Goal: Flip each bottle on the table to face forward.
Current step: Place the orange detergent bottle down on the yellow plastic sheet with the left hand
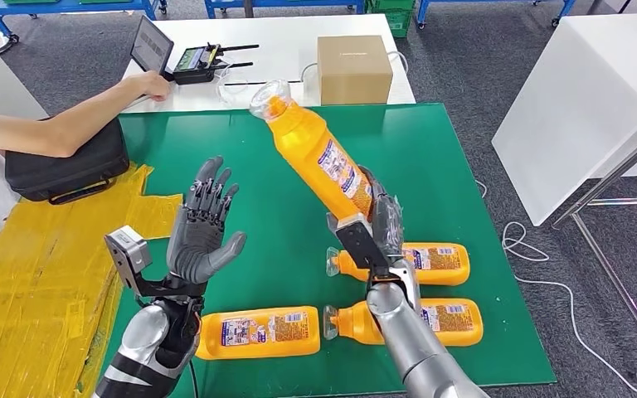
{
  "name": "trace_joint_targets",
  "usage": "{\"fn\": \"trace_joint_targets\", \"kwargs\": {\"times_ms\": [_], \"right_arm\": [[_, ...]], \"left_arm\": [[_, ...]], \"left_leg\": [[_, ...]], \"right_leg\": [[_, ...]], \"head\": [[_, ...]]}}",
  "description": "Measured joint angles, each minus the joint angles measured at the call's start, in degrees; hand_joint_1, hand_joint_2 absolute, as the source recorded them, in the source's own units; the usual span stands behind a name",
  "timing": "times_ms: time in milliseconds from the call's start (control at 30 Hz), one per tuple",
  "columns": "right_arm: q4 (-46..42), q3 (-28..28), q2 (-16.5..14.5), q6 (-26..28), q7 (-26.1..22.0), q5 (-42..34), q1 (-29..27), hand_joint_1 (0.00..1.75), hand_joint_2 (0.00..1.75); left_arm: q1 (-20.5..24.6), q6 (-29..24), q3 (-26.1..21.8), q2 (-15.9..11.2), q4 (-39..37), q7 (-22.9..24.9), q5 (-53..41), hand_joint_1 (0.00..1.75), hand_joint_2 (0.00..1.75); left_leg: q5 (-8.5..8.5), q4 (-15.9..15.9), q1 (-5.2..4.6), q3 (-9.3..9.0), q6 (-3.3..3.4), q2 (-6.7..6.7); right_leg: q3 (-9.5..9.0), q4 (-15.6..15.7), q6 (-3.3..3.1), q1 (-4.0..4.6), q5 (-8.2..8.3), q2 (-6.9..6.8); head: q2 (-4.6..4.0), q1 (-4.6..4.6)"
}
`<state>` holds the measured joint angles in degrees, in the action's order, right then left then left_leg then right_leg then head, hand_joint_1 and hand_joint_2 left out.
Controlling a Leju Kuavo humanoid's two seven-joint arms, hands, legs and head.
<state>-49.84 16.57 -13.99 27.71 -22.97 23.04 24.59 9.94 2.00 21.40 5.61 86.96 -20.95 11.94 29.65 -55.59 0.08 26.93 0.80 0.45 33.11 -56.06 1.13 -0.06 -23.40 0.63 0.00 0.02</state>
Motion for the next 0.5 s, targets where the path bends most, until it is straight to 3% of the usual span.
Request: {"fn": "trace_joint_targets", "kwargs": {"times_ms": [500], "right_arm": [[2.2,8.1,-1.9,-0.5,4.8,6.1,2.0,1.75,1.75]], "left_arm": [[0.9,1.9,0.0,0.0,-2.1,-0.1,2.8,0.00,1.75]], "left_leg": [[0.00,0.0,0.01,0.00,0.00,0.00]], "right_leg": [[0.00,0.0,0.00,0.01,0.00,0.00]], "head": [[0.00,0.00]]}}
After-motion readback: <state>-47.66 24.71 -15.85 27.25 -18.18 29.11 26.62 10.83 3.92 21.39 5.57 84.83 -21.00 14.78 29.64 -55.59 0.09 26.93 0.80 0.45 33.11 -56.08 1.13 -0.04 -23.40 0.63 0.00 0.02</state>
